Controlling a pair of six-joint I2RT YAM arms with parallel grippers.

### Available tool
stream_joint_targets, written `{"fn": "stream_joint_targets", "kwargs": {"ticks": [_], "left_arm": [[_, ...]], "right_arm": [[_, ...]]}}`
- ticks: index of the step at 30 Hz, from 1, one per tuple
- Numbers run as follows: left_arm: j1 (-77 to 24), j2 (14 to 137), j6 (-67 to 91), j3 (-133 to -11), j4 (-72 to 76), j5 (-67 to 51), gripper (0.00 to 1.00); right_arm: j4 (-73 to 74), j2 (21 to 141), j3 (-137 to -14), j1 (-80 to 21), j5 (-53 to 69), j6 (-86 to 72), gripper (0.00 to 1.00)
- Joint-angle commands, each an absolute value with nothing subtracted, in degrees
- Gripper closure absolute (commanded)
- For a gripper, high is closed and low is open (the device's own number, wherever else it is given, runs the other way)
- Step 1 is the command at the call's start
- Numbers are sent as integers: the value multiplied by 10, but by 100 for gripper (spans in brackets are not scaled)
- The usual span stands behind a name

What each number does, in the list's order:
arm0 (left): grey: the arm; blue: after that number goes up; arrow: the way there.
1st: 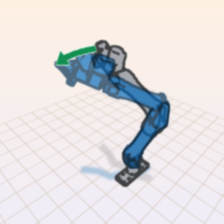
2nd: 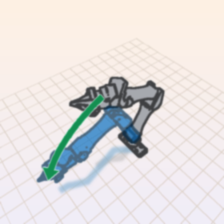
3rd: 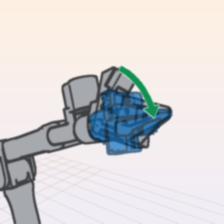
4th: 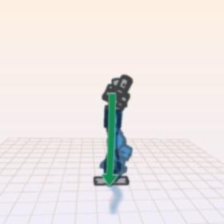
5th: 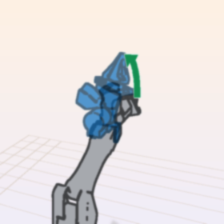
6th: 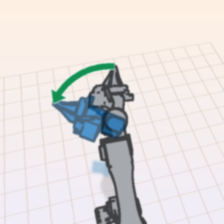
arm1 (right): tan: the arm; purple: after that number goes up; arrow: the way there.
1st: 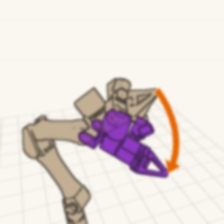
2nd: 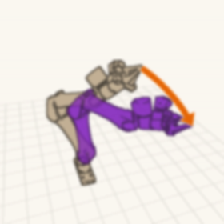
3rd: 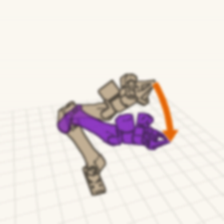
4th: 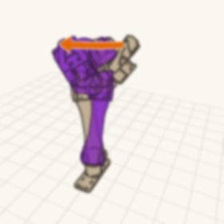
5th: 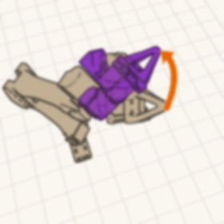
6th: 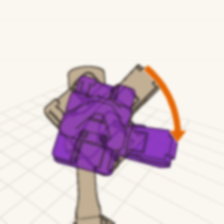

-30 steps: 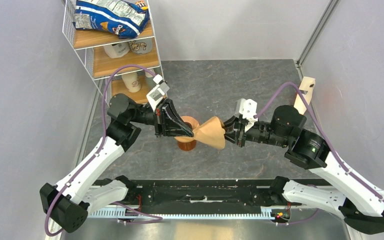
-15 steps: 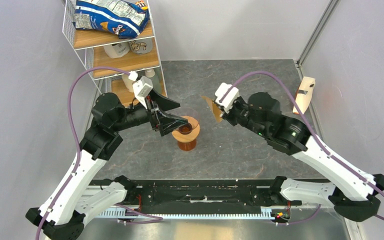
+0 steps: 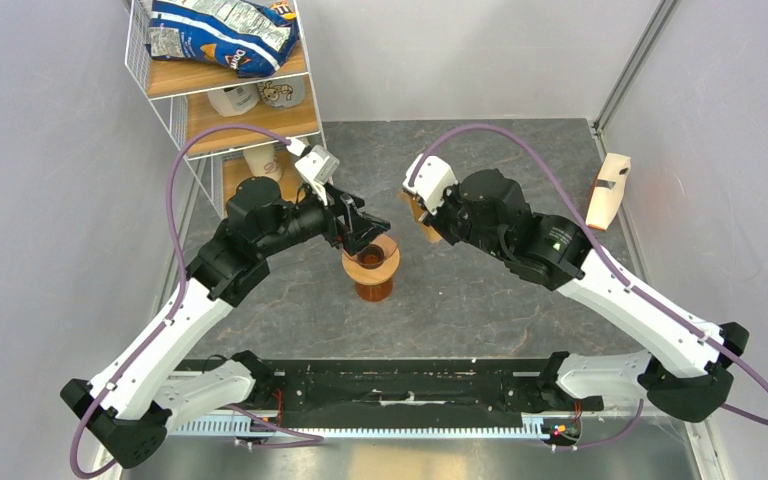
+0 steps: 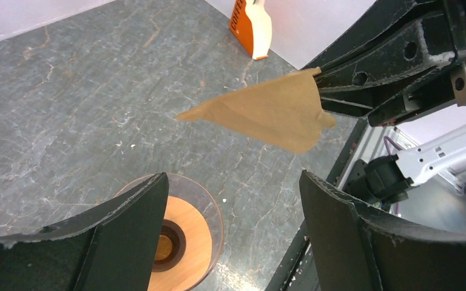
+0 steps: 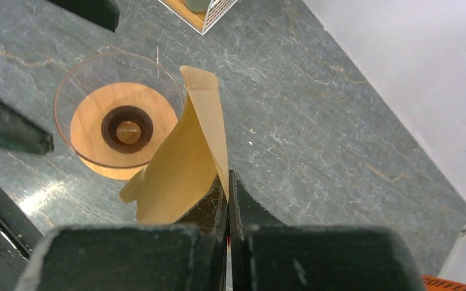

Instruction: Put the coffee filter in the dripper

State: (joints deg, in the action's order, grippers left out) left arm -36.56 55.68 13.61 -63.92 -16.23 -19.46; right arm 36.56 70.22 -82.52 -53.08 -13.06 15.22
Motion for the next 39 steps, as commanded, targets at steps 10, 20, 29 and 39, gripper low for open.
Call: {"fn": "stream_joint_targets", "kwargs": {"ticks": [10,20,29,39], "left_arm": [[-404,594,159,-652,-105,-124,23],[-420,643,124,-713,-113,-61,27],[-432,681,114,-741,-126,-23,33],[-429,703,143,-764,-142,10,98]], "right_arm": [[347,775,-887,-532,-181,19,100],[329,787,-893,-537,-221,3,100],[317,788,-894,-539,-255,0,100],[314,782,-901,-540,-234,16,81]]}}
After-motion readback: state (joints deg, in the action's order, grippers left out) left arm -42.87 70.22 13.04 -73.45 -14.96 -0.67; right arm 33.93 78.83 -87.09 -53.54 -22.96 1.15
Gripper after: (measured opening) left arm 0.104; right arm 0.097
